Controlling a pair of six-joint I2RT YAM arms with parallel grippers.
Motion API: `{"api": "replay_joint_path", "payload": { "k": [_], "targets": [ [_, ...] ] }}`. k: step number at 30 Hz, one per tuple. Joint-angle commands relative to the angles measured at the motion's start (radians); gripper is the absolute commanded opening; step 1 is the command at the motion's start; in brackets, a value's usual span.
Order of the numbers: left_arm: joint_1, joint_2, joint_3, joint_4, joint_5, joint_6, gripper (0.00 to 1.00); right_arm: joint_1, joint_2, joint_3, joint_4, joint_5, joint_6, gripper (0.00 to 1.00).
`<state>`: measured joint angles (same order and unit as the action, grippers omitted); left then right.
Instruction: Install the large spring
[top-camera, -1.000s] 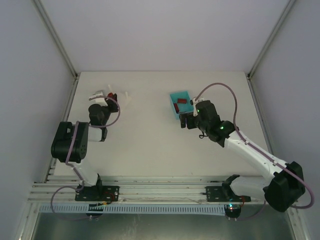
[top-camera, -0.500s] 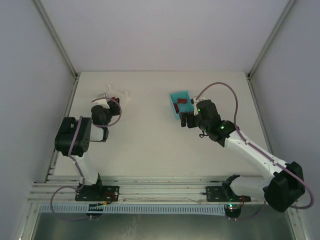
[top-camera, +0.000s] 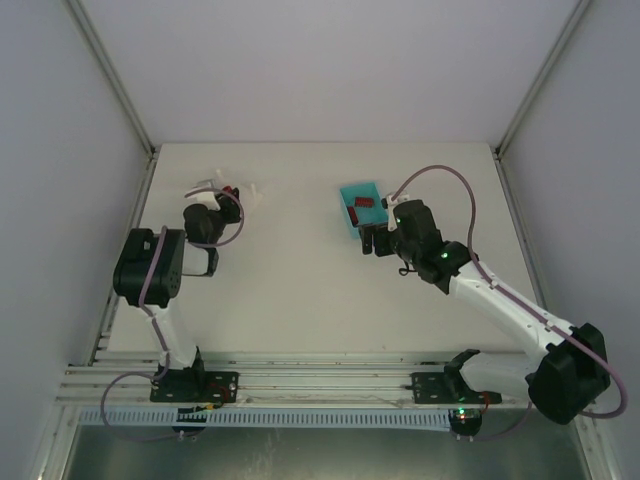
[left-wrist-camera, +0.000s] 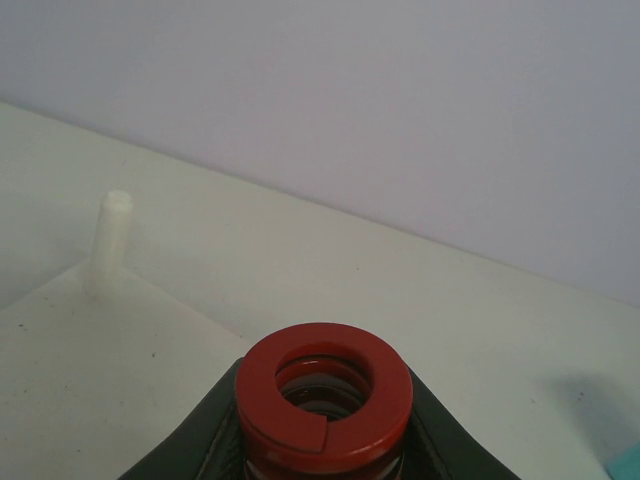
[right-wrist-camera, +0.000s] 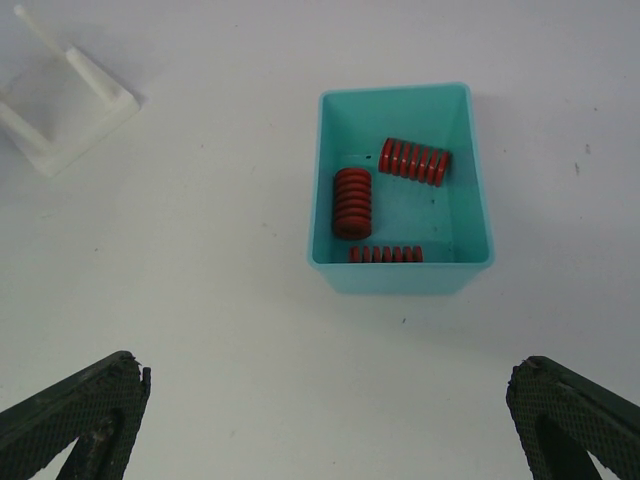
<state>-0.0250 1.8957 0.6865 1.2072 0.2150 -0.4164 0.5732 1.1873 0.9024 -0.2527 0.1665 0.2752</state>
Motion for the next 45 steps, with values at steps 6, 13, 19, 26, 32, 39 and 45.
{"api": "replay_joint_path", "payload": {
  "k": [6, 13, 19, 26, 32, 39, 45],
  "targets": [
    [0.004, 0.036, 0.038, 0.049, -0.018, -0.009, 0.00, -0.011, -0.011, -0.014, 0.019, -0.019, -0.013, 0.99],
    [-0.017, 0.042, 0.060, 0.006, -0.036, 0.017, 0.01, -0.016, -0.013, -0.019, 0.024, -0.029, -0.011, 0.99],
    [-0.040, 0.034, 0.083, -0.073, -0.113, 0.043, 0.02, -0.019, -0.021, -0.022, 0.025, -0.038, -0.010, 0.99],
    [-0.061, -0.003, 0.052, -0.097, -0.169, 0.057, 0.05, -0.027, -0.031, -0.026, 0.027, -0.049, -0.006, 0.99],
    [-0.088, -0.021, 0.058, -0.149, -0.213, 0.078, 0.19, -0.030, -0.041, -0.029, 0.027, -0.059, -0.002, 0.99],
    [-0.109, -0.043, 0.049, -0.186, -0.257, 0.093, 0.31, -0.039, -0.049, -0.034, 0.029, -0.068, 0.005, 0.99],
    [-0.140, -0.067, 0.074, -0.305, -0.350, 0.103, 0.31, -0.045, -0.060, -0.037, 0.029, -0.083, 0.013, 0.99]
  ]
}}
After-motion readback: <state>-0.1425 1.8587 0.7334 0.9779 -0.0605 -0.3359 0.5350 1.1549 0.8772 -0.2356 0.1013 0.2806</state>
